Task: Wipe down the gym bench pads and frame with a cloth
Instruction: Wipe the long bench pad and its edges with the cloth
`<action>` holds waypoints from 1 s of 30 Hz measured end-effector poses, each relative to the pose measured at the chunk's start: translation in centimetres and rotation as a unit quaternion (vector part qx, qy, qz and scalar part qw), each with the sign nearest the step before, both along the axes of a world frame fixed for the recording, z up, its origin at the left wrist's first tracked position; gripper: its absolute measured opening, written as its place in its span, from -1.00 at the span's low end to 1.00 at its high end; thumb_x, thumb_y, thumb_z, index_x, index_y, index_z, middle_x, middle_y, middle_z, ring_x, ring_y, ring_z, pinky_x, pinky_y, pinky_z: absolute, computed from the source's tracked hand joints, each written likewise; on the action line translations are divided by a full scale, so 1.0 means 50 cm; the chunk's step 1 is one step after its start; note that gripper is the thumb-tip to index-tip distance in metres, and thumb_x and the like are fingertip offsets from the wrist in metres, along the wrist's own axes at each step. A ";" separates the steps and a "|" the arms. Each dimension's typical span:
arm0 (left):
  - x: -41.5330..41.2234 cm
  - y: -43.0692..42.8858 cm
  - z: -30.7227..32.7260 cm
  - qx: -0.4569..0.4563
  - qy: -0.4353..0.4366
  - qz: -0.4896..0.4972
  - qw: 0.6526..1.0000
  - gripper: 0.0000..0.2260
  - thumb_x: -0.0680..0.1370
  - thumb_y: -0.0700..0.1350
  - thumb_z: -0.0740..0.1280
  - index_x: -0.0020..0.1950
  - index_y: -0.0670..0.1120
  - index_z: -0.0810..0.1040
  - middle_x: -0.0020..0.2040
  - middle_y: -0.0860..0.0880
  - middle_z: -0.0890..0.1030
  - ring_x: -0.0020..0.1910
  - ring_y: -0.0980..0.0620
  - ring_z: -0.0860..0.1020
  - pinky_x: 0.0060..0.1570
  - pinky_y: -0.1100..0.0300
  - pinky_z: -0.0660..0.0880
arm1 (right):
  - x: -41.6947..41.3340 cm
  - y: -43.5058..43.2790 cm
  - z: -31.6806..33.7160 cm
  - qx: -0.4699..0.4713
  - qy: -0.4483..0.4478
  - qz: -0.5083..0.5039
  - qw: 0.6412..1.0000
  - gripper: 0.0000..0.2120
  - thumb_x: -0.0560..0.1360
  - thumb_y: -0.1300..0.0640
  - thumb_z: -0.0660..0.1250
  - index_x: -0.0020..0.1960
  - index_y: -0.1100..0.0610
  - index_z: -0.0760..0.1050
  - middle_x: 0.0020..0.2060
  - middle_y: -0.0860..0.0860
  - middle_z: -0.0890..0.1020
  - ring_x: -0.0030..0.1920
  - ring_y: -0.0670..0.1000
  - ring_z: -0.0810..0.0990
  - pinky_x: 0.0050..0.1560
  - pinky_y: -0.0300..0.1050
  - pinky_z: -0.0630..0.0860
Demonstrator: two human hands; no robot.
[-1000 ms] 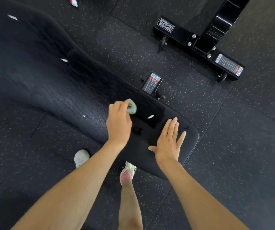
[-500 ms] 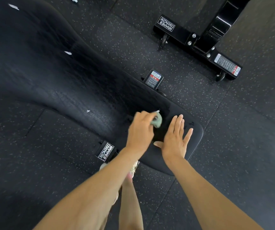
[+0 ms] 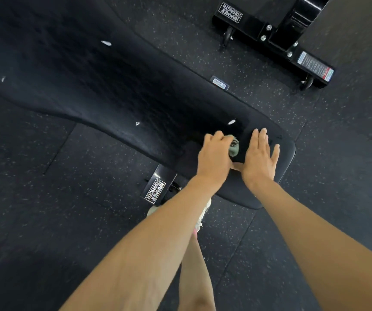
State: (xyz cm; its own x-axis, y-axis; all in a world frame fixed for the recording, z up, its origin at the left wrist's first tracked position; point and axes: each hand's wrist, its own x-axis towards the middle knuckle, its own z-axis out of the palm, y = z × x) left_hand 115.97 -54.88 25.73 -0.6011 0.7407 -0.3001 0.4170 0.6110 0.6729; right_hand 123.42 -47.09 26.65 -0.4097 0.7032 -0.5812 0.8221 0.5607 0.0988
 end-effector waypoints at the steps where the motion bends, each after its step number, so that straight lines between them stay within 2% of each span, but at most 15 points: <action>1: 0.001 0.001 -0.002 0.012 -0.042 -0.012 0.999 -0.62 0.48 -0.36 0.24 0.27 -0.15 0.54 0.09 -0.15 0.51 0.08 -0.15 0.43 -0.04 -0.03 0.47 | 0.000 0.003 0.001 -0.003 0.006 -0.001 1.000 -0.02 0.49 -0.03 0.39 0.56 0.22 -0.26 0.56 0.11 -0.20 0.56 0.04 -0.14 0.51 0.08 -0.24; 3: -0.017 -0.013 0.000 0.039 -0.093 0.014 0.995 -0.64 0.45 -0.36 0.27 0.22 -0.18 0.59 0.04 -0.19 0.56 0.04 -0.19 0.50 0.04 -0.07 0.47 | 0.000 0.007 0.002 -0.007 0.016 -0.004 1.000 0.00 0.47 -0.05 0.41 0.56 0.20 -0.24 0.56 0.11 -0.19 0.56 0.04 -0.13 0.51 0.05 -0.22; 4: -0.034 -0.026 0.001 0.044 -0.084 0.048 0.994 -0.65 0.44 -0.36 0.28 0.20 -0.17 0.60 0.04 -0.19 0.57 0.05 -0.19 0.52 0.07 -0.05 0.46 | 0.001 0.008 0.002 -0.009 0.018 -0.006 1.000 0.01 0.46 -0.06 0.41 0.57 0.20 -0.24 0.56 0.10 -0.19 0.56 0.04 -0.13 0.51 0.05 -0.23; 7: -0.107 -0.075 0.003 0.028 0.028 0.145 0.989 -0.67 0.47 -0.34 0.27 0.20 -0.13 0.58 0.08 -0.12 0.57 0.10 -0.11 0.49 0.02 0.23 0.36 | 0.003 0.007 -0.002 -0.010 0.018 -0.007 1.000 0.02 0.45 -0.09 0.40 0.56 0.18 -0.25 0.56 0.10 -0.20 0.56 0.04 -0.14 0.51 0.06 -0.25; 10: -0.150 -0.117 -0.002 -0.001 0.082 0.195 0.977 -0.67 0.53 -0.35 0.21 0.27 -0.13 0.52 0.15 -0.10 0.50 0.14 -0.08 0.40 -0.05 0.25 0.31 | 0.004 0.008 -0.005 -0.010 0.025 -0.009 1.000 0.02 0.46 -0.09 0.40 0.56 0.18 -0.26 0.56 0.10 -0.21 0.56 0.04 -0.16 0.51 0.07 -0.27; 12: -0.130 -0.122 -0.012 -0.009 0.097 0.171 0.980 -0.66 0.54 -0.35 0.23 0.29 -0.14 0.50 0.15 -0.11 0.49 0.13 -0.09 0.38 -0.04 0.21 0.37 | 0.006 0.008 -0.008 -0.008 0.027 -0.009 1.000 0.02 0.46 -0.08 0.41 0.56 0.18 -0.26 0.56 0.10 -0.21 0.56 0.04 -0.16 0.51 0.08 -0.28; 15: -0.046 -0.105 -0.025 0.011 0.096 0.128 0.987 -0.64 0.49 -0.38 0.27 0.26 -0.16 0.52 0.08 -0.12 0.52 0.07 -0.12 0.40 -0.07 0.17 0.36 | 0.011 0.009 -0.014 -0.010 0.042 -0.011 0.999 0.02 0.45 -0.08 0.41 0.57 0.17 -0.25 0.56 0.10 -0.21 0.56 0.03 -0.16 0.49 0.09 -0.30; 19: 0.058 -0.073 -0.022 0.031 0.034 0.072 0.996 -0.62 0.47 -0.40 0.26 0.25 -0.15 0.54 0.05 -0.10 0.54 0.05 -0.10 0.41 -0.09 0.10 0.44 | 0.025 0.017 -0.019 -0.017 0.067 0.015 0.997 0.02 0.46 -0.11 0.40 0.57 0.17 -0.26 0.56 0.10 -0.22 0.56 0.05 -0.16 0.48 0.12 -0.29; 21: 0.072 -0.068 -0.018 0.035 -0.022 0.055 0.998 -0.62 0.49 -0.39 0.24 0.27 -0.14 0.55 0.05 -0.09 0.55 0.05 -0.08 0.43 -0.03 0.12 0.43 | 0.035 0.029 -0.017 -0.022 0.071 0.051 0.996 0.02 0.47 -0.17 0.38 0.57 0.18 -0.25 0.55 0.12 -0.21 0.56 0.08 -0.14 0.50 0.13 -0.25; 23: 0.063 -0.080 -0.003 0.040 -0.033 0.074 0.996 -0.64 0.50 -0.37 0.25 0.25 -0.14 0.56 0.06 -0.10 0.57 0.07 -0.07 0.47 0.03 0.18 0.39 | 0.048 0.045 -0.006 -0.044 0.063 0.086 0.993 0.04 0.45 -0.25 0.35 0.57 0.16 -0.24 0.55 0.12 -0.22 0.56 0.09 -0.12 0.48 0.15 -0.28; 27: -0.007 -0.122 0.017 0.032 0.062 0.199 0.978 -0.69 0.51 -0.36 0.25 0.21 -0.15 0.57 0.10 -0.15 0.57 0.10 -0.11 0.47 0.08 0.20 0.37 | 0.067 0.079 0.016 -0.105 0.064 0.105 0.987 0.11 0.37 -0.33 0.38 0.58 0.11 -0.23 0.56 0.07 -0.23 0.56 0.07 -0.08 0.43 0.16 -0.39; 30: -0.042 -0.150 -0.002 -0.047 0.125 0.261 0.956 -0.67 0.54 -0.38 0.21 0.27 -0.17 0.52 0.15 -0.16 0.52 0.13 -0.15 0.41 0.03 0.18 0.33 | 0.071 0.084 0.014 -0.106 0.032 0.147 0.983 0.22 0.31 -0.31 0.45 0.56 0.13 -0.30 0.54 0.09 -0.29 0.56 0.07 -0.13 0.44 0.20 -0.37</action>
